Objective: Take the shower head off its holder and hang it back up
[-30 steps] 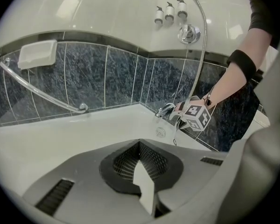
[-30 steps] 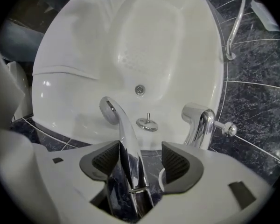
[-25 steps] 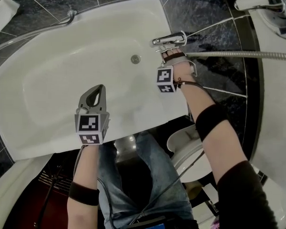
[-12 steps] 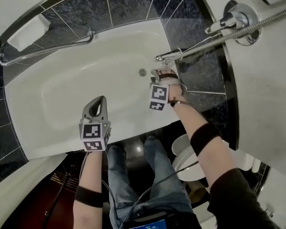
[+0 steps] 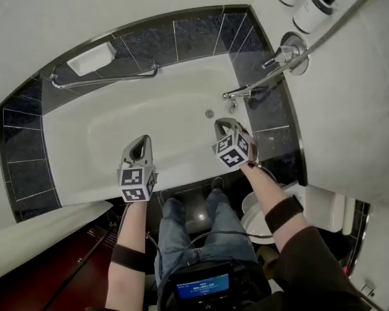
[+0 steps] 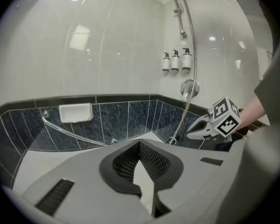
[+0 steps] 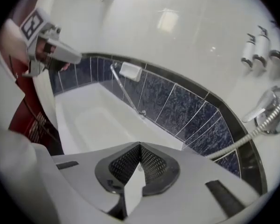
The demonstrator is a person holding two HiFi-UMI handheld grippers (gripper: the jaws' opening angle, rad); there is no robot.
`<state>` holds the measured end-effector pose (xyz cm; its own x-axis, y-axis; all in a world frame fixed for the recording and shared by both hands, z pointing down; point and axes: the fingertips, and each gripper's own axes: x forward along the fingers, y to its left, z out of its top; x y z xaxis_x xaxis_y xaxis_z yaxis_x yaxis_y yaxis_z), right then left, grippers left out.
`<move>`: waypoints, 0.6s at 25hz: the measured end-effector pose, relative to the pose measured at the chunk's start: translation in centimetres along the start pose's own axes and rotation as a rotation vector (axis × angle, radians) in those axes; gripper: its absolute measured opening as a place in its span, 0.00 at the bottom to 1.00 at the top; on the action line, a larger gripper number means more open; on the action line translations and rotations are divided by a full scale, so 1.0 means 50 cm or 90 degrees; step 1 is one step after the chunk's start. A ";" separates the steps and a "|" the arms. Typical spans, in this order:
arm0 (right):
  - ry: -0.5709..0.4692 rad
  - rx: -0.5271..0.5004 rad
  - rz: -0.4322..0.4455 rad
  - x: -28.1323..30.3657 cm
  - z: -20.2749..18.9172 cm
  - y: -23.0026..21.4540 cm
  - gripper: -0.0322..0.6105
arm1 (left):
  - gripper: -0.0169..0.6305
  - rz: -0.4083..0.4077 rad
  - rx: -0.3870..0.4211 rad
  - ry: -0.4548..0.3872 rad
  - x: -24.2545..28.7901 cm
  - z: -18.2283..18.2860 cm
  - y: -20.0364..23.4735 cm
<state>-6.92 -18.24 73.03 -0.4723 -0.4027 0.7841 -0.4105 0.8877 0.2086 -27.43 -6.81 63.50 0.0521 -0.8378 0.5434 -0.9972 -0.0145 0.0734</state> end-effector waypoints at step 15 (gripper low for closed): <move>-0.254 0.264 -0.042 -0.402 0.113 -0.079 0.09 | 0.03 0.039 0.007 -0.116 -0.280 0.226 0.018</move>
<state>-0.23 -14.92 53.14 -0.6602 -0.5780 0.4796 -0.6819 0.7290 -0.0599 -29.68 -1.26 46.49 -0.0183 -0.9226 0.3854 -0.9988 0.0345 0.0353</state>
